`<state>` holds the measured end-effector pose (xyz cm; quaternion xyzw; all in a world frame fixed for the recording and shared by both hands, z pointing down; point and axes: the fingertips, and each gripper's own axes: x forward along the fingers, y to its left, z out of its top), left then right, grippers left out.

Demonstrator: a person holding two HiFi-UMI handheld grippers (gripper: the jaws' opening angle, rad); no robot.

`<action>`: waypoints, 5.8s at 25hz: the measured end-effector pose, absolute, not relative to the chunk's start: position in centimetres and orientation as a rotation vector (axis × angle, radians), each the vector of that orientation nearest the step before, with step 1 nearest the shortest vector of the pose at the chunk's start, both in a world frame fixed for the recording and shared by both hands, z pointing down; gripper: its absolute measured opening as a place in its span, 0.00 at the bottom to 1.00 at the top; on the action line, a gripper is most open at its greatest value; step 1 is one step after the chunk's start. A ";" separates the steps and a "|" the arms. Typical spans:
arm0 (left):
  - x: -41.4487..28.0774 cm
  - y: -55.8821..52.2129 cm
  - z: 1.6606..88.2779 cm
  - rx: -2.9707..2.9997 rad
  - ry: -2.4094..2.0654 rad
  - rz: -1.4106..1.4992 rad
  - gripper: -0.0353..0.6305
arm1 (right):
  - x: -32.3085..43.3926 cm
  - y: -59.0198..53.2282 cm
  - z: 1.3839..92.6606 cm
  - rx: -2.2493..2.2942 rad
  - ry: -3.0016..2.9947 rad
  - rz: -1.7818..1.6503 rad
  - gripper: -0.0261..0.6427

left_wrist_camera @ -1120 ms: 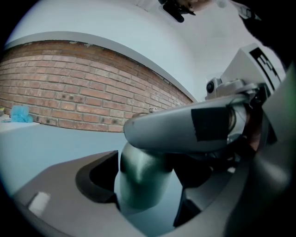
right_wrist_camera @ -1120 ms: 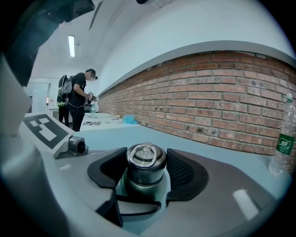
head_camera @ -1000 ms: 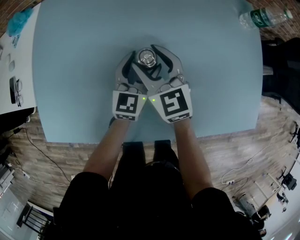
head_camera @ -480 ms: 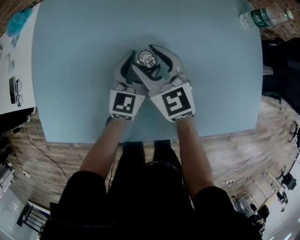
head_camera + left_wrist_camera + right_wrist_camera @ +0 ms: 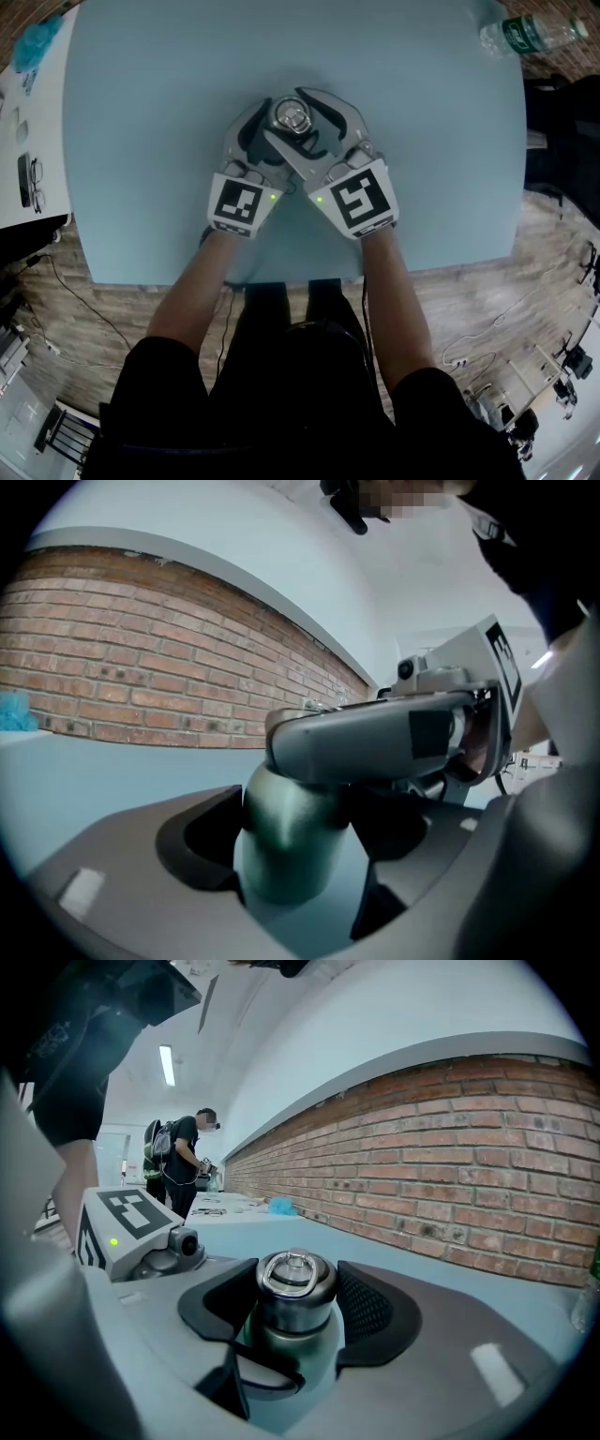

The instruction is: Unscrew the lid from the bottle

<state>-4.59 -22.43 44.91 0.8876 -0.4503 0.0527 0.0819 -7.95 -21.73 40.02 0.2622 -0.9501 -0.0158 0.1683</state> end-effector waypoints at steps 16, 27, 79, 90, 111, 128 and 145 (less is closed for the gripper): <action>-4.3 -22.2 44.9 2.765 -1.131 0.187 0.58 | -8.0 -21.5 40.0 0.646 -2.741 -0.062 0.44; -4.2 -22.0 44.9 2.850 -0.934 0.205 0.59 | -8.1 -21.3 39.9 0.587 -2.776 -0.078 0.44; -5.4 -21.6 44.6 2.644 -1.352 0.159 0.67 | -6.6 -20.9 38.7 0.743 -2.793 -0.032 0.53; -5.5 -21.6 44.8 2.563 -1.484 0.150 0.65 | -6.9 -21.3 39.1 0.757 -2.762 -0.045 0.51; -5.4 -22.5 44.8 2.427 -1.664 0.103 0.62 | -7.6 -21.8 40.4 0.815 -2.689 -0.010 0.47; -5.0 -22.6 45.0 2.460 -1.630 0.121 0.59 | -8.0 -21.5 40.7 0.707 -2.707 -0.023 0.44; -4.6 -22.4 45.0 2.588 -1.445 0.155 0.59 | -8.0 -21.2 40.7 0.533 -2.721 -0.053 0.44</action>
